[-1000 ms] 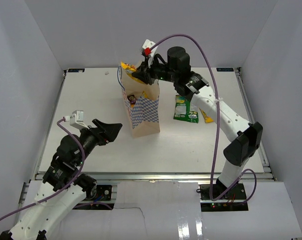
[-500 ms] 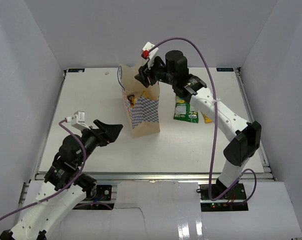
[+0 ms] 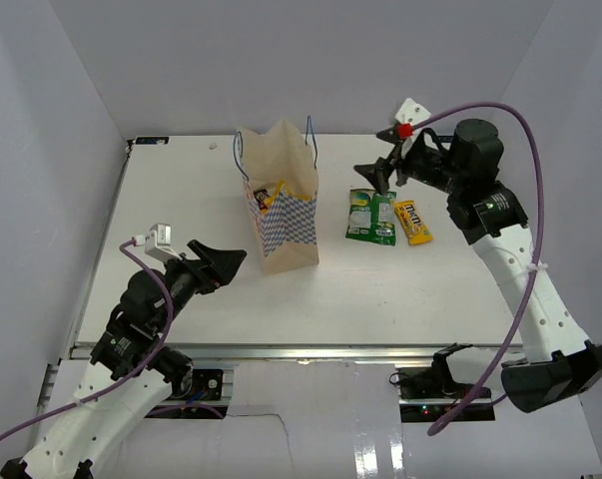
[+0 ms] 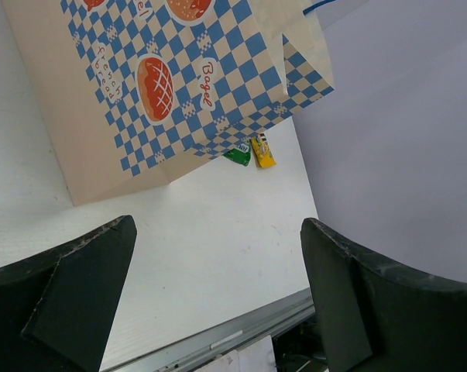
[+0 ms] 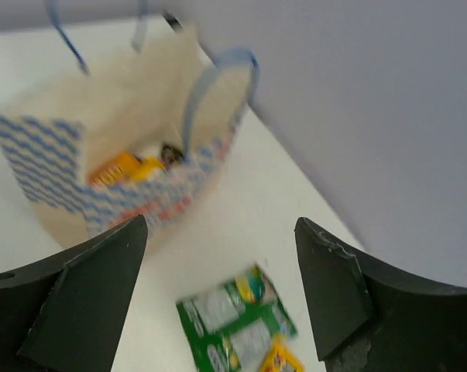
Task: Place the snacks into the paper bag
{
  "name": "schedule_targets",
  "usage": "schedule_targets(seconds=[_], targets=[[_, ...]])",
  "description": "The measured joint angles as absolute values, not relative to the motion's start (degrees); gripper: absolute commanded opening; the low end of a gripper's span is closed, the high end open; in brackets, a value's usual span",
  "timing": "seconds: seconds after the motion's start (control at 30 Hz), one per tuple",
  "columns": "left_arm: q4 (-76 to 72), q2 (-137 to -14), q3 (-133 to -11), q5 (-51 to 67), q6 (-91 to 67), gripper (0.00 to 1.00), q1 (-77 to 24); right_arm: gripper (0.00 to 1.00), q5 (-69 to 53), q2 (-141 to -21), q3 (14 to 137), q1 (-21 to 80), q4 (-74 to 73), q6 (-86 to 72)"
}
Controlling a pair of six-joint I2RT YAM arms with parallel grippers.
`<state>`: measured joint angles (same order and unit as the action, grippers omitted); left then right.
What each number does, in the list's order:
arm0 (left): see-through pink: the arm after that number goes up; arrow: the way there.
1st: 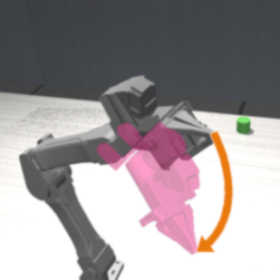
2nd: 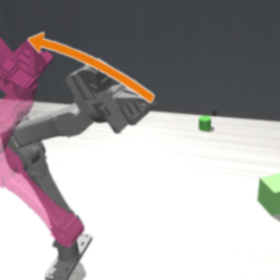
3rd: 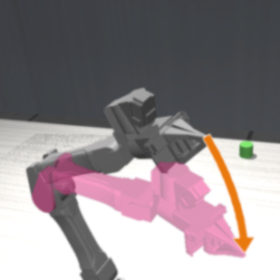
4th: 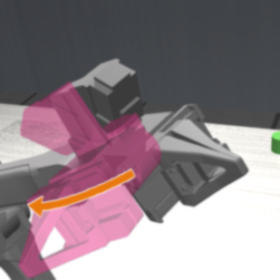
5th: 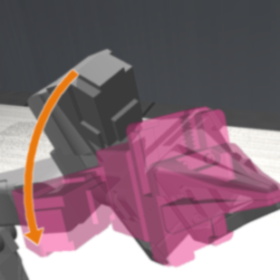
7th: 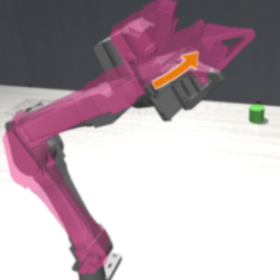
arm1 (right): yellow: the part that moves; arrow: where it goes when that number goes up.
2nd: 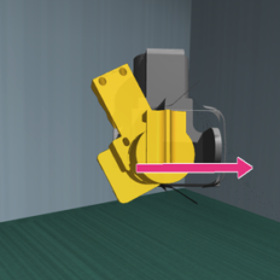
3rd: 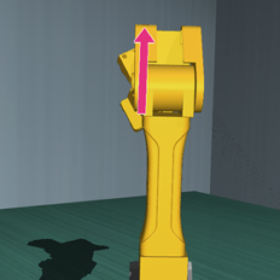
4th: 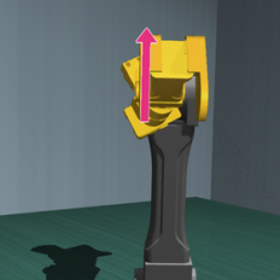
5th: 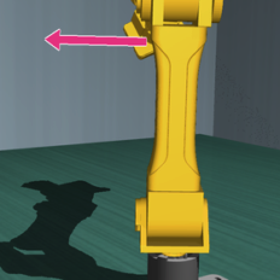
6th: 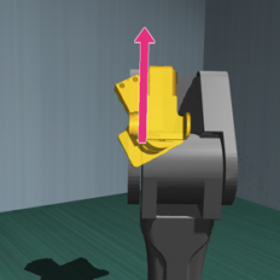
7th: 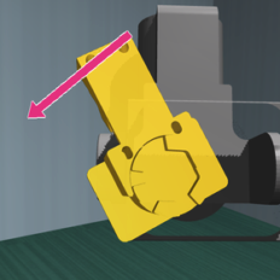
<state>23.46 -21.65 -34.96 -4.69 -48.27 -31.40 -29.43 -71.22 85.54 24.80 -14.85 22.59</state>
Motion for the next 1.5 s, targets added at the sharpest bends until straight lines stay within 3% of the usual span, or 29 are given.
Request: schedule_targets(seconds=[0.13, 0.27, 0.47, 0.87, 1.13, 1.43, 1.5], targets=[[23.42, -21.74, -34.70, -4.71, -48.90, 0.98, -31.40, 0.93, -28.21, -70.41, 74.46, 12.01, -16.45, 22.48], [22.96, -22.87, -34.70, -4.69, -48.97, 0.98, -31.40, 0.94, -21.69, -78.59, 68.07, 5.76, -21.28, 20.71], [22.24, -25.34, -34.70, -4.03, -48.95, 0.98, -31.40, 0.94, -11.97, -93.49, 67.99, 2.92, -26.09, 18.35], [22.24, -22.04, -34.33, -3.81, -50.04, 0.98, -31.40, 0.90, -5.13, -108.68, 75.09, 2.55, -25.61, 20.14], [22.26, -24.73, -34.22, -3.62, -50.06, 0.98, -31.40, 0.76, -5.34, -113.54, 78.19, 1.61, -25.23, 22.02], [22.20, -25.04, -34.22, -3.60, -50.06, 0.98, -31.40, 0.33, -7.70, -114.10, 78.67, 1.08, -24.10, 23.38], [22.22, -25.04, -34.22, -3.60, -50.06, 0.98, -31.40, 0.29, -8.40, -114.10, 78.67, 0.62, -23.88, 23.33]])
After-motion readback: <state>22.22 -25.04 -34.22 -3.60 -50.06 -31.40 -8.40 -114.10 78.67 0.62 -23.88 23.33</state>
